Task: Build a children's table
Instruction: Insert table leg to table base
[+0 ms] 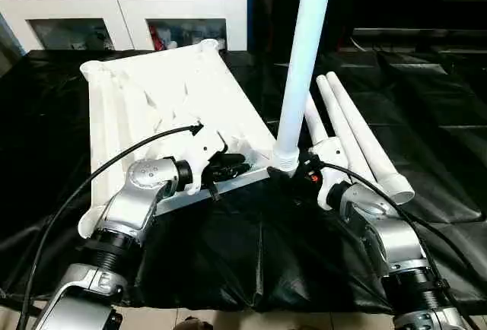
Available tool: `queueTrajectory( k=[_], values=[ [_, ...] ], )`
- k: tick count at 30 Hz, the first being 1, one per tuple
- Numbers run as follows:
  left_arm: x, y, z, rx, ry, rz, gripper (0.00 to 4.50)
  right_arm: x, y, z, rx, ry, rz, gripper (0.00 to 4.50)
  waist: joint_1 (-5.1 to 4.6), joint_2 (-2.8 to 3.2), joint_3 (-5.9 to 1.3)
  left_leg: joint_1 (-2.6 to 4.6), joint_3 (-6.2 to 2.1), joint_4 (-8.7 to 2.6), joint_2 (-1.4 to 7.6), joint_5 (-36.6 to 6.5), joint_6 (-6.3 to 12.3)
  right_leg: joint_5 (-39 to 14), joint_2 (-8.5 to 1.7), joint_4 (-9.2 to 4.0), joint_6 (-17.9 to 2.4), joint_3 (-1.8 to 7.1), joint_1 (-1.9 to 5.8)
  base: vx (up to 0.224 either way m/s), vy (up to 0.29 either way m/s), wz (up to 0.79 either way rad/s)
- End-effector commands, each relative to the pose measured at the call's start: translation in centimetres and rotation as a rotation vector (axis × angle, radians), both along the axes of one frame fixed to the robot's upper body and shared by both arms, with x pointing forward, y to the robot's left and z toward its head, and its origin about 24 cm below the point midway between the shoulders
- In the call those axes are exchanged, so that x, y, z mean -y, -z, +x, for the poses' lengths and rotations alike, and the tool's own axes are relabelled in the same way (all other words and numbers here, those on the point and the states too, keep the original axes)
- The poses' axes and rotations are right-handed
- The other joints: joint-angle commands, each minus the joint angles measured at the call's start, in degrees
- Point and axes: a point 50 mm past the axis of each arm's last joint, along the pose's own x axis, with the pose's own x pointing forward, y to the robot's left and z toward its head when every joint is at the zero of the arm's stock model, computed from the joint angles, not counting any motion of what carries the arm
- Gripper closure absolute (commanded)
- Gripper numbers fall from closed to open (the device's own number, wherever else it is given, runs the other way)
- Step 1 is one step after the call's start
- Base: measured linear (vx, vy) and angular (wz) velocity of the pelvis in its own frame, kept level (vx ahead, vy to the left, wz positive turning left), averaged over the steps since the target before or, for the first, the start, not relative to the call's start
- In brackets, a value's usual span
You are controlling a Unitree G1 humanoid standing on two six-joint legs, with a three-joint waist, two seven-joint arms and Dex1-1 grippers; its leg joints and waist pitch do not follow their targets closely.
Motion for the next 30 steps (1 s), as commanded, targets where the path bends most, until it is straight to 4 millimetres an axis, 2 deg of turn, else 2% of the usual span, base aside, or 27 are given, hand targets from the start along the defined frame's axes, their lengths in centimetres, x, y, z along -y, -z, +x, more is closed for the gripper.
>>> queueTrajectory(
  k=[1, 29, 30],
  values=[
    [-0.14, -0.04, -0.15, 0.0, 0.002, 0.001, 3.54, 0.08, -0.48, 0.18, 0.009, 0.003, 0.004, 0.0, 0.3, -0.11, -4.05, 1.38, -1.52, -3.62, 2.73, -8.5, 1.9, -1.4, -4.57, -3.92, -13.5, 2.44, 2.94, 0.0, 0.0, 0.0],
    [-0.14, -0.04, -0.15, 0.0, 0.002, 0.001, 3.54, 0.08, -0.48, 0.18, 0.009, 0.003, 0.004, 0.0, 0.33, -0.05, -4.18, 1.33, -1.55, -3.47, 2.7, -7.7, 2.39, -0.2, -4.53, -3.74, -13.7, 2.39, 2.97, 0.0, 0.0, 0.0],
    [-0.14, -0.04, -0.15, 0.0, 0.002, 0.001, 3.36, 0.08, -0.48, 0.18, 0.009, 0.003, 0.004, 0.0, 0.33, -0.05, -4.18, 1.33, -1.55, -3.47, 2.7, -7.7, 2.39, -0.2, -4.53, -3.74, -13.7, 2.39, 2.97, 0.0, 0.0, 0.0]
  ],
)
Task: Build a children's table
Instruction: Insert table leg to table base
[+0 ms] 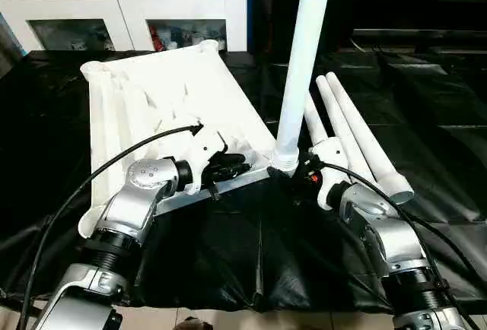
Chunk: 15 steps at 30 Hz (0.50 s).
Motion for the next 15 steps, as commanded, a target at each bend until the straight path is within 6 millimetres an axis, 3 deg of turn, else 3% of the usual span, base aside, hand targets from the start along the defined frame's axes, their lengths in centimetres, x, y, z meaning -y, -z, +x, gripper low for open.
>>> queueTrajectory(
  k=[1, 4, 15],
  values=[
    [-0.14, -0.04, -0.15, 0.0, 0.002, 0.001, 3.19, 0.08, -0.48, 0.18, 0.009, 0.003, 0.003, 0.0, 0.31, -0.07, -4.18, 1.33, -1.56, -3.56, 2.71, -7.7, 2.38, -0.1, -4.48, -3.77, -13.7, 2.36, 2.96, 0.0, 0.0, 0.0],
    [-0.14, -0.04, -0.15, 0.0, 0.002, 0.001, 3.15, 0.08, -0.48, 0.18, 0.009, 0.003, 0.003, 0.0, 0.33, -0.1, -4.18, 1.3, -1.53, -3.52, 2.65, -7.7, 2.4, -0.2, -4.5, -3.8, -13.7, 2.37, 2.99, 0.0, 0.0, 0.0],
    [-0.14, -0.04, -0.15, 0.0, 0.002, 0.001, 2.08, 0.08, -0.48, 0.18, 0.009, 0.003, 0.003, 0.0, 0.33, -0.06, -4.2, 1.31, -1.53, -3.5, 2.67, -7.7, 2.39, -0.2, -4.51, -3.79, -13.7, 2.37, 2.98, 0.0, 0.0, 0.0]
  ],
)
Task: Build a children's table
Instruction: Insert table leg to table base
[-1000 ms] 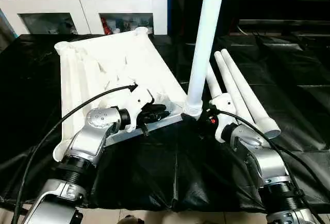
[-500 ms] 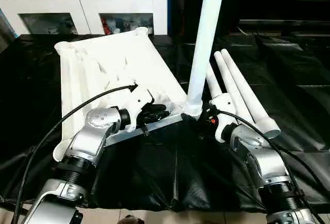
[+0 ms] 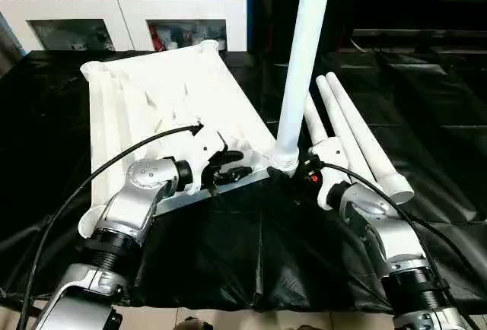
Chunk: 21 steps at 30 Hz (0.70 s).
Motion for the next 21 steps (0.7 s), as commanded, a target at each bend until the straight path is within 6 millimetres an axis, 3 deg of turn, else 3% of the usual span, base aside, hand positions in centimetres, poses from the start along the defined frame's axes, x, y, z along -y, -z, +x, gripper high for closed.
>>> queueTrajectory(
  k=[1, 3, 11, 13, 17, 19, 21],
  values=[
    [-0.14, -0.04, -0.14, 0.0, 0.002, 0.001, 2.08, 0.08, -0.48, 0.18, 0.009, 0.003, 0.003, 0.0, 0.31, -0.08, -4.2, 1.3, -1.54, -3.51, 2.67, -7.7, 2.36, -0.1, -4.49, -3.79, -13.7, 2.37, 3.0, 0.0, 0.0, 0.0],
    [-0.14, -0.04, -0.14, 0.0, 0.002, 0.001, 1.79, 0.08, -0.48, 0.18, 0.009, 0.003, 0.003, 0.0, 0.34, -0.06, -4.19, 1.34, -1.55, -3.54, 2.69, -7.8, 2.37, -0.3, -4.51, -3.8, -13.7, 2.37, 2.98, 0.0, 0.0, 0.0],
    [-0.14, -0.04, -0.14, 0.0, 0.002, 0.001, 1.33, 0.08, -0.48, 0.18, 0.009, 0.003, 0.003, 0.0, 0.33, -0.09, -4.21, 1.29, -1.55, -3.5, 2.66, -7.5, 2.48, 0.0, -4.5, -3.76, -13.7, 2.34, 3.0, 0.0, 0.0, 0.0],
    [-0.14, -0.04, -0.14, 0.0, 0.002, 0.001, 0.99, 0.08, -0.48, 0.18, 0.009, 0.003, 0.003, 0.0, 0.34, -0.1, -4.19, 1.32, -1.55, -3.52, 2.65, -7.6, 2.47, -0.3, -4.48, -3.79, -13.7, 2.34, 2.98, 0.0, 0.0, 0.0],
    [-0.14, -0.04, -0.14, 0.0, 0.002, 0.001, 0.92, 0.08, -0.48, 0.18, 0.009, 0.003, 0.003, 0.0, 0.34, -0.05, -4.21, 1.33, -1.55, -3.5, 2.68, -7.6, 2.47, -0.2, -4.48, -3.77, -13.7, 2.34, 2.96, 0.0, 0.0, 0.0],
    [-0.14, -0.04, -0.14, 0.0, 0.002, 0.001, 0.59, 0.08, -0.48, 0.18, 0.009, 0.003, 0.003, 0.0, 0.32, -0.06, -4.22, 1.33, -1.56, -3.52, 2.69, -7.7, 2.38, -0.4, -4.51, -3.79, -13.7, 2.34, 3.0, 0.0, 0.0, 0.0],
    [-0.14, -0.04, -0.14, 0.0, 0.002, 0.001, 0.54, 0.08, -0.48, 0.18, 0.009, 0.003, 0.003, 0.0, 0.33, -0.05, -4.2, 1.35, -1.53, -3.51, 2.68, -7.8, 2.38, -0.3, -4.49, -3.8, -13.7, 2.37, 2.94, 0.0, 0.0, 0.0]
  ],
)
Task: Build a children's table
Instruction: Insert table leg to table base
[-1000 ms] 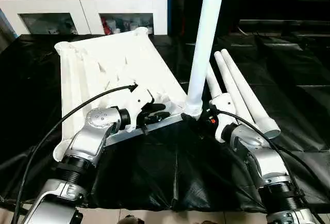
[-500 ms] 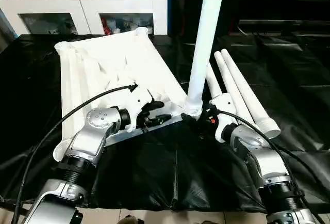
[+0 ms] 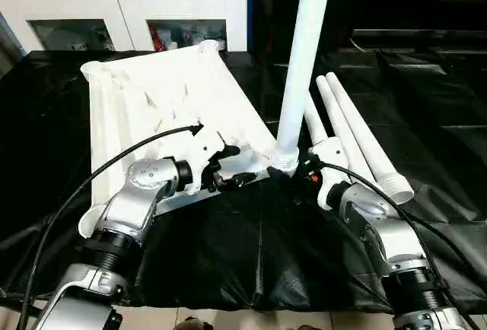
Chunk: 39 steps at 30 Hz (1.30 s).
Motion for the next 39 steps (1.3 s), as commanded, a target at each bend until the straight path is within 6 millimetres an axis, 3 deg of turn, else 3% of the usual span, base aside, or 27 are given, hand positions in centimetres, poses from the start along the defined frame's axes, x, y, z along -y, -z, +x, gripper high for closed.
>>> queueTrajectory(
  k=[1, 7, 39],
  values=[
    [-0.14, -0.04, -0.14, 0.0, 0.002, 0.001, 0.44, 0.08, -0.47, 0.18, 0.009, 0.003, 0.003, 0.0, 0.34, -0.05, -4.21, 1.34, -1.55, -3.52, 2.68, -7.6, 2.41, -0.1, -4.45, -3.76, -13.8, 2.34, 2.95, 0.0, 0.0, 0.0],
    [-0.14, -0.04, -0.14, 0.0, 0.002, 0.001, 0.06, 0.08, -0.47, 0.18, 0.009, 0.003, 0.003, 0.0, 0.34, -0.03, -4.22, 1.3, -1.55, -3.5, 2.68, -7.4, 2.52, 0.3, -4.53, -3.75, -13.8, 2.34, 3.01, 0.0, 0.0, 0.0],
    [-0.14, -0.04, -0.14, 0.0, 0.002, 0.001, 0.06, 0.08, -0.47, 0.18, 0.009, 0.003, 0.003, 0.0, 0.35, -0.05, -4.28, 1.34, -1.56, -3.45, 2.67, -7.3, 2.57, 0.3, -4.46, -3.69, -13.8, 2.32, 3.0, 0.0, 0.0, 0.0]
  ],
)
